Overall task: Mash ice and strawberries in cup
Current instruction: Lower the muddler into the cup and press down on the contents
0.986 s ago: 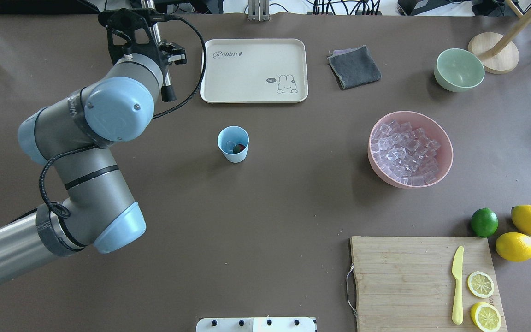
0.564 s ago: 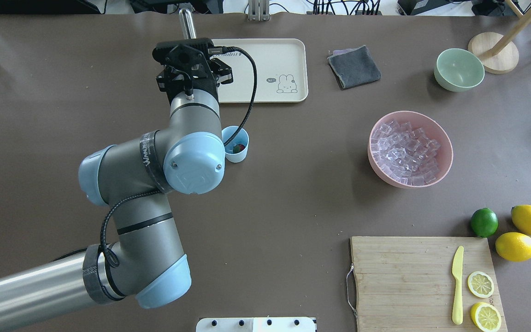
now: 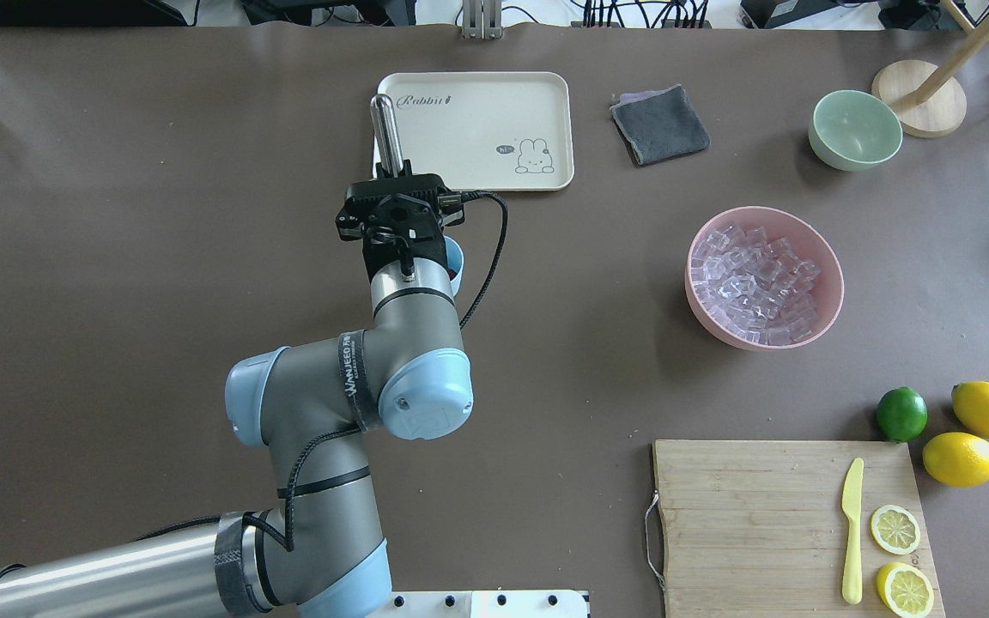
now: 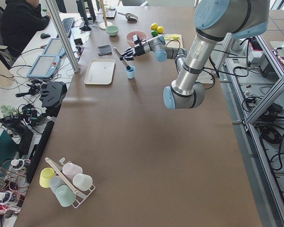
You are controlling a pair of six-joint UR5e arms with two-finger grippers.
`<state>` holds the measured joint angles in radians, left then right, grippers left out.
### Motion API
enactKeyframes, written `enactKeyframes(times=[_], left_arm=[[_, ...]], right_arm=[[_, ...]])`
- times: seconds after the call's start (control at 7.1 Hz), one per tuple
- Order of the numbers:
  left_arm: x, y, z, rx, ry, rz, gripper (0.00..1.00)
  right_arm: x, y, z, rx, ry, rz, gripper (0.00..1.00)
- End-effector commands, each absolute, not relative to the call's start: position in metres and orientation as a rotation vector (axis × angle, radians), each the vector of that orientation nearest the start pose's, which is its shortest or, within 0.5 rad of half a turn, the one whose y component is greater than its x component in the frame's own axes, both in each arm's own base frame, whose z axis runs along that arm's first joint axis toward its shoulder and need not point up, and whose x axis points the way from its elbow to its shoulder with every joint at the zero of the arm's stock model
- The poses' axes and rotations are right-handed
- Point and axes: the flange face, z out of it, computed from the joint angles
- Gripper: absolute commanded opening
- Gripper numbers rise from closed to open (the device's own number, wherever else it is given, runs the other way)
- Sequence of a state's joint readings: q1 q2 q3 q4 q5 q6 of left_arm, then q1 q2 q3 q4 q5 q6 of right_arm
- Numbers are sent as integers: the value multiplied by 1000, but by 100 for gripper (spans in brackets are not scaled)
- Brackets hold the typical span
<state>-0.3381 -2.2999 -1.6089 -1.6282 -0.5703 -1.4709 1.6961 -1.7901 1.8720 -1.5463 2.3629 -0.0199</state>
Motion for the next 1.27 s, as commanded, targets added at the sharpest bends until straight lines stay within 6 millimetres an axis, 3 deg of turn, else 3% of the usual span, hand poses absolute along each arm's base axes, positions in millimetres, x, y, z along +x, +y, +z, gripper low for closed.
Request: enactKeyframes(times=[0.0, 0.14, 1.13], left_arm=[[580, -430, 171, 1094, 529, -627, 27], [579, -429, 161, 1094, 545, -635, 27], [600, -416, 178, 1076, 548, -630, 27]], right_arm=[[113, -394, 605, 158, -781, 57, 100], [113, -394, 605, 158, -781, 58, 100], [113, -389, 610, 147, -782, 63, 100]])
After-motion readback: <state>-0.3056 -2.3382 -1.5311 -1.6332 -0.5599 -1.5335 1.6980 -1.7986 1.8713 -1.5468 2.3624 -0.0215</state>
